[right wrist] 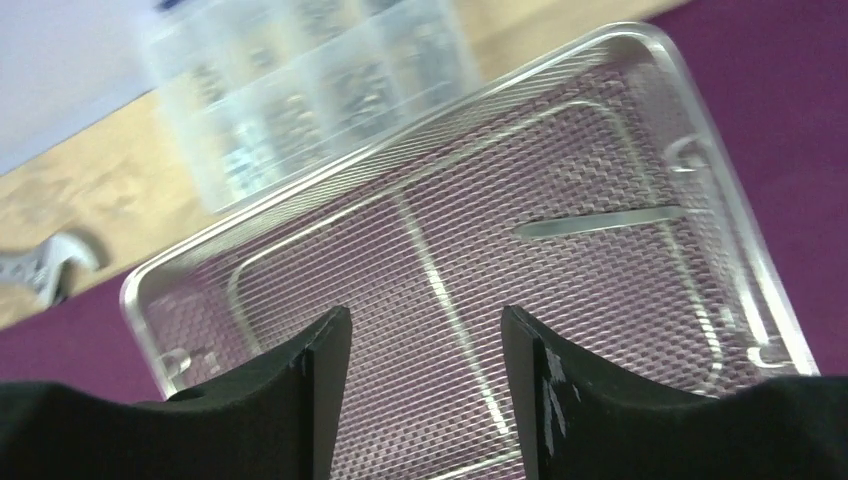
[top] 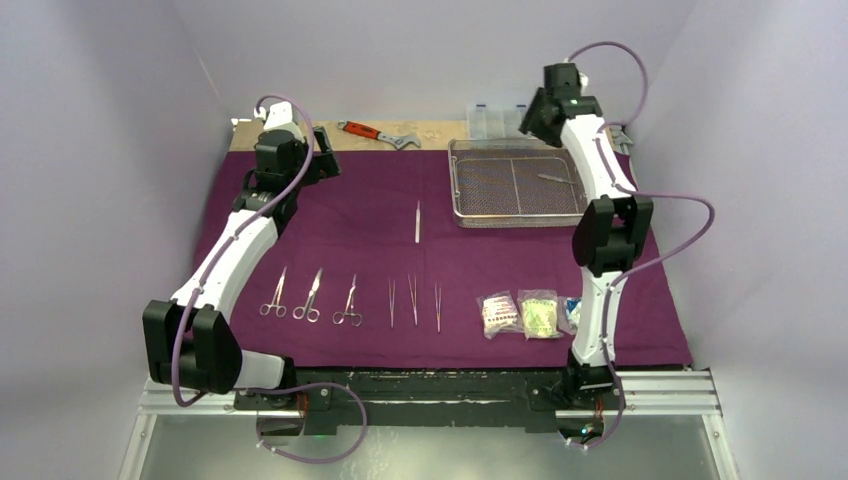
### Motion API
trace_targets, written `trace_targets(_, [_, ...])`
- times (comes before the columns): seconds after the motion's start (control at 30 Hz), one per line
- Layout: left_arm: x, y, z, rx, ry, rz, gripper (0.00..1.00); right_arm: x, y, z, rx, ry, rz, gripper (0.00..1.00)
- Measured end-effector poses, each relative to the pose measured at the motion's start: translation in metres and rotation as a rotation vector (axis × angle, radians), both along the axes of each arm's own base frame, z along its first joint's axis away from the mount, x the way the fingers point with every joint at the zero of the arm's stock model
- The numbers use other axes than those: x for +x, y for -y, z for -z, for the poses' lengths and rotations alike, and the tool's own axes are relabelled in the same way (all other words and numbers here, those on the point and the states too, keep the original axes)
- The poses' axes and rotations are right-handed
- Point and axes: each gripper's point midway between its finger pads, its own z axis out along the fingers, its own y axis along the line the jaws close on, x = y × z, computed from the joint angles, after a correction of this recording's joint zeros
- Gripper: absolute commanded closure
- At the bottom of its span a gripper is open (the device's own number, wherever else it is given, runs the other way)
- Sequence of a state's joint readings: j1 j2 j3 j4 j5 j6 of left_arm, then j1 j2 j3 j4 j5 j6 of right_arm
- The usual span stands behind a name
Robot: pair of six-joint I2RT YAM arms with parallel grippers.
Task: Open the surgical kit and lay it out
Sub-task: Adjust the medical item in the container.
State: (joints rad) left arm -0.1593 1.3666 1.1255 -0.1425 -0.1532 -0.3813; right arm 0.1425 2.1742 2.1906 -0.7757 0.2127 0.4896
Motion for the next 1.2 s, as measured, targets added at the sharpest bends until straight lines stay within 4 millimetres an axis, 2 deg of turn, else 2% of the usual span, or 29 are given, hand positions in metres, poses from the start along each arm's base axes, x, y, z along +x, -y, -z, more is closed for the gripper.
trace_targets(0.1, [0.0,0.0,-0.001,0.0,0.003,0.0,0.08,0.004,0.044,0.018,-0.022,-0.037,0.095,0.49])
trace_targets(0.2, [0.0,0.0,-0.001,0.0,0.002,0.0,0.08,0.009,0.066,0.045,-0.043,-0.079,0.17,0.52])
trace_targets(0.47, [0.0,-0.001,-0.002,0.001,0.007,-0.006,0.08,0.012,0.072,0.133,-0.089,-0.201,0.286,0.57])
trace_targets(0.53, [0.0,-0.002,-0.002,0.003,0.007,-0.008,0.08,0.011,0.073,0.145,-0.099,-0.216,0.305,0.64])
trace_targets(0.6, [0.0,-0.002,-0.002,0.006,0.007,-0.012,0.08,0.012,0.075,0.151,-0.105,-0.214,0.31,0.72])
trace_targets(0.67, [0.0,-0.003,-0.002,0.009,0.007,-0.015,0.08,0.016,0.076,0.15,-0.108,-0.196,0.314,0.74])
trace_targets(0.73, [0.001,-0.004,-0.002,0.011,0.008,-0.021,0.08,0.023,0.077,0.147,-0.107,-0.164,0.317,0.71])
trace_targets(0.87, [0.001,-0.005,-0.002,0.013,0.008,-0.024,0.08,0.022,0.081,0.149,-0.11,-0.166,0.326,0.63])
trace_targets(1.2, [0.005,-0.005,0.011,0.022,-0.021,-0.025,0.08,0.018,0.091,0.152,-0.126,-0.185,0.349,0.64])
